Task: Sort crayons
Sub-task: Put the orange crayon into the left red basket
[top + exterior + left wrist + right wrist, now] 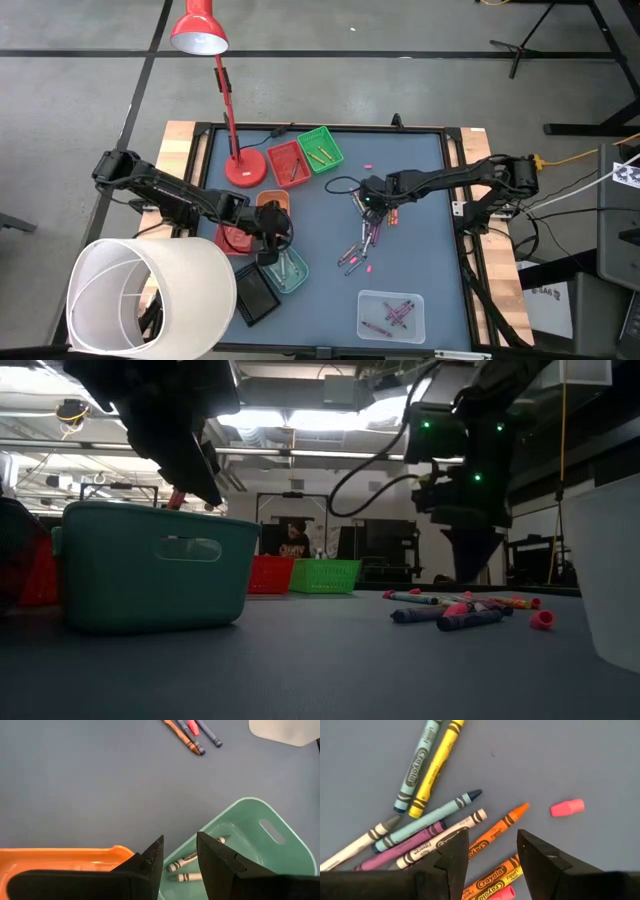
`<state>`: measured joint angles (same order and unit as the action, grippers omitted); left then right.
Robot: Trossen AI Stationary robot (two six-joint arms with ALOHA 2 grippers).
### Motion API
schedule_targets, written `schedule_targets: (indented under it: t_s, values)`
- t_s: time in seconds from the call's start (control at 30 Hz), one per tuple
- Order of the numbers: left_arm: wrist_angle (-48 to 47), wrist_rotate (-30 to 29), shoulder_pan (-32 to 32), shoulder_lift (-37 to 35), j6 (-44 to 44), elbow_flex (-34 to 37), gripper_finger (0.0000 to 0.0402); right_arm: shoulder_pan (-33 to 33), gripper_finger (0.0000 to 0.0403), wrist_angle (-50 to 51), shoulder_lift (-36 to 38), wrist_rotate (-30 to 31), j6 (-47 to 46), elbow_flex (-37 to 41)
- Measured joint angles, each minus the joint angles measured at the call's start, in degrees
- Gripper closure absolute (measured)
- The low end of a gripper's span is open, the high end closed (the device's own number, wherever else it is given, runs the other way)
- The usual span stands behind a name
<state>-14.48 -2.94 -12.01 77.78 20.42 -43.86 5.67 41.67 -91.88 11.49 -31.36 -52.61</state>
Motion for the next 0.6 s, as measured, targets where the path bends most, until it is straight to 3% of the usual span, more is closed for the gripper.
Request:
schedule_targets:
  t_s: [0.6]
  values:
    - [0.17,-0.02,0.00,0.00,-0.02,0.00,0.0301,0.00,0.0237,-6.25,0.00,-1.14,-3.12,5.95]
